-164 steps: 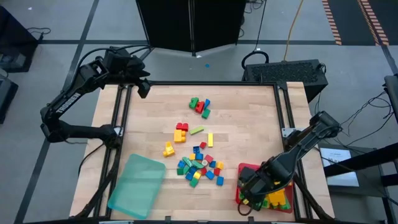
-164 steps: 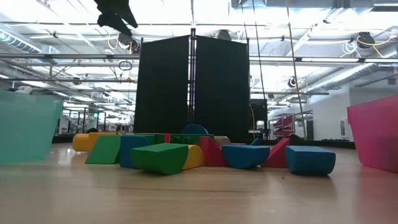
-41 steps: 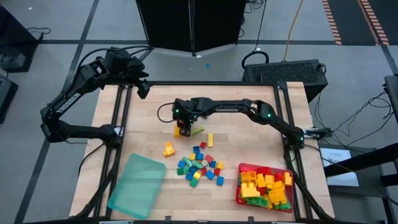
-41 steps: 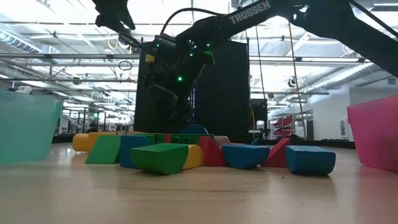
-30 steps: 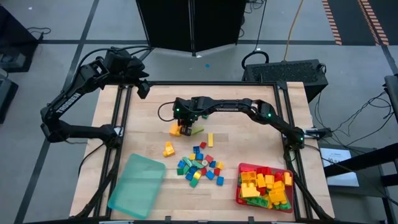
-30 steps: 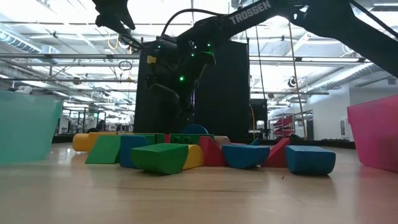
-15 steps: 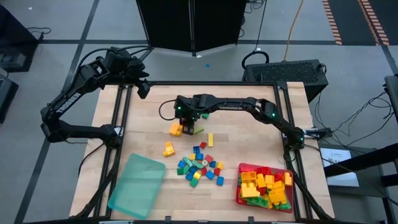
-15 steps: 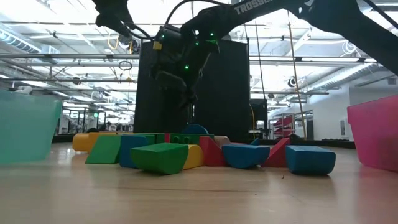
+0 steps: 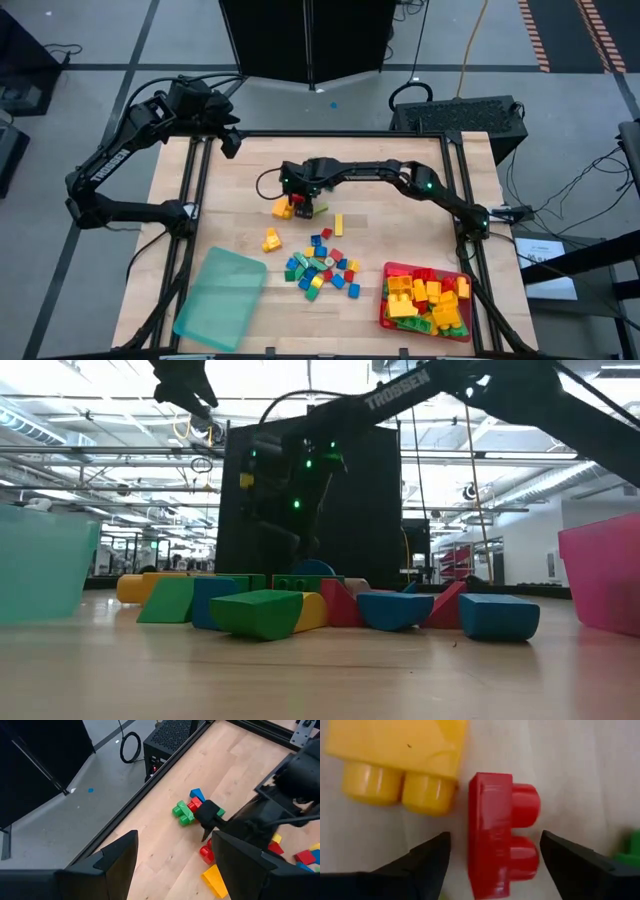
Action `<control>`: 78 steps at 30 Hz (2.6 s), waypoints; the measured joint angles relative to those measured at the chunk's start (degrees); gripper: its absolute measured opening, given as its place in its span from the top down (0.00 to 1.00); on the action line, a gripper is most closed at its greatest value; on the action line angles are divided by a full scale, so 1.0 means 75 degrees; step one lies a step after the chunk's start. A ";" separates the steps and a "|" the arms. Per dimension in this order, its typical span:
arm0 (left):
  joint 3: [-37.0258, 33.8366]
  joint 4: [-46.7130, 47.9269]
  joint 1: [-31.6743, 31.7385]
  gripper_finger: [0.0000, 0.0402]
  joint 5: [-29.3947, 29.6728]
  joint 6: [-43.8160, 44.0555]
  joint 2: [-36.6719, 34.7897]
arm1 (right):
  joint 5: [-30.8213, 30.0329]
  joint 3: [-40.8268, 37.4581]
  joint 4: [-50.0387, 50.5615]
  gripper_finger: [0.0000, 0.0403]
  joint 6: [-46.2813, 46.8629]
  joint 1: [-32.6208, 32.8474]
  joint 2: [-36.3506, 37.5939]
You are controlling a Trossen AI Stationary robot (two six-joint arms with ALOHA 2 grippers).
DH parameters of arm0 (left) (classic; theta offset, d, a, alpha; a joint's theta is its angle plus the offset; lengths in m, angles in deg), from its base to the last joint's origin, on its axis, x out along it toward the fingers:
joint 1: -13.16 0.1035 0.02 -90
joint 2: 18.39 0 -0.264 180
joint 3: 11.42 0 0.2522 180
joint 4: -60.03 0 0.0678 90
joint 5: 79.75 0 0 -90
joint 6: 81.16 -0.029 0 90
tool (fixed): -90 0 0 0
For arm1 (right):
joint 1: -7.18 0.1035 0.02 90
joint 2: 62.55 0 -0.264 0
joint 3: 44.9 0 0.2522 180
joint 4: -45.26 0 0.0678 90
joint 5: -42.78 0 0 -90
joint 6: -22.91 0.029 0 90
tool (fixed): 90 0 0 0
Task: Sort blocks by size
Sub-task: Put the 2-stud red game piece into the pink bin, then put the blue block into the pink bin
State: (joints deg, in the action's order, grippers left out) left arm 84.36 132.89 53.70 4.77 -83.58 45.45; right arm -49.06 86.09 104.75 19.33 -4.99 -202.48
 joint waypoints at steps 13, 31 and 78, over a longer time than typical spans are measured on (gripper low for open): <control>0.0000 -0.0002 0.0003 0.36 0.0001 0.0017 0.0002 | -0.0516 0.0035 -0.0008 0.63 0.0458 -0.0004 -0.0039; 0.0000 0.0027 0.0003 0.36 -0.0002 0.0009 0.0001 | -0.0411 0.0694 0.5703 0.63 0.2620 0.1920 0.3397; 0.0000 -0.0002 0.0003 0.36 -0.0045 -0.0187 0.0002 | 0.2092 -0.6636 0.1801 0.15 1.4532 0.7869 0.7078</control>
State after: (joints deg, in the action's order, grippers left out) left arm 84.36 132.88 53.72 4.43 -84.98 45.46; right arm -33.37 36.33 118.25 128.32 54.03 -149.39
